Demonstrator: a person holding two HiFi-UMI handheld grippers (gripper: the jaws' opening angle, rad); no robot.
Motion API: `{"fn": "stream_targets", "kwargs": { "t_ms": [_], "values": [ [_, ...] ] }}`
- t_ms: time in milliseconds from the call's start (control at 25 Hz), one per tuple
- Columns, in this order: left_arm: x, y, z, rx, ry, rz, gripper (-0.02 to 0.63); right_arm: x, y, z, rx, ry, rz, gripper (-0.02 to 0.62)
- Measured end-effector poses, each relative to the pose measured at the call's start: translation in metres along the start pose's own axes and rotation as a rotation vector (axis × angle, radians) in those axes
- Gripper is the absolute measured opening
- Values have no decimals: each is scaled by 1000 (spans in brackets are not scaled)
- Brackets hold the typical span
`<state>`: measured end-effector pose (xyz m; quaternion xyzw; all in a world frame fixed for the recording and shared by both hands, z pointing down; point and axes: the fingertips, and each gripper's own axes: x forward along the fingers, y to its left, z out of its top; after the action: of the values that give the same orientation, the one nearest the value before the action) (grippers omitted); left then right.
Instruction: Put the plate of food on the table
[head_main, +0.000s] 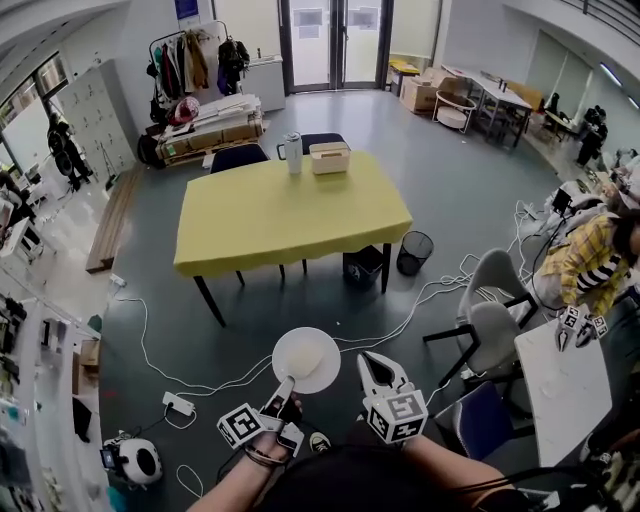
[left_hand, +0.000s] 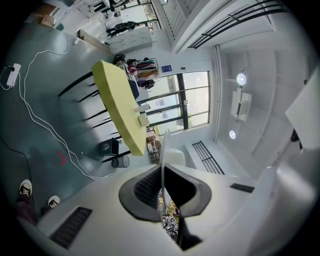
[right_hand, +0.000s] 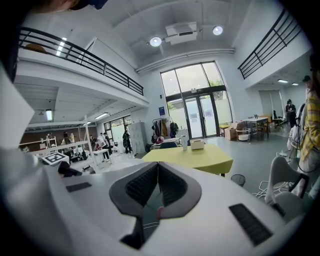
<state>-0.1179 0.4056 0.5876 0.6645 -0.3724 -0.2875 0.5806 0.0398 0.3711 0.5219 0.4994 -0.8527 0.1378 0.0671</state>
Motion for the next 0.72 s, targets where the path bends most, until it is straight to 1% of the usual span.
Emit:
{"fn": "stream_targets", "kwargs": {
  "t_ms": [120, 240, 280, 400, 520, 640, 720],
  "values": [
    [6, 9, 3, 6, 11, 10, 15, 1, -6, -4, 10, 3, -18, 12],
    [11, 21, 6, 29, 17, 60, 15, 5, -14, -6, 15, 12, -28, 12],
    [15, 21, 8, 28, 15, 62, 15, 9, -17, -5, 16, 12, -28, 12],
    [34, 17, 14, -16, -4, 19, 17, 23, -26, -1, 24, 10, -16, 12],
    [52, 18, 24, -29, -28, 1, 17, 44, -38, 5, 28, 0, 12, 12],
    [67, 22, 35, -12, -44, 25, 17, 69, -52, 16, 30, -8, 31, 12],
    [79, 16, 40, -13, -56, 10, 16, 82, -60, 27, 30, -18, 47, 12]
  ]
}}
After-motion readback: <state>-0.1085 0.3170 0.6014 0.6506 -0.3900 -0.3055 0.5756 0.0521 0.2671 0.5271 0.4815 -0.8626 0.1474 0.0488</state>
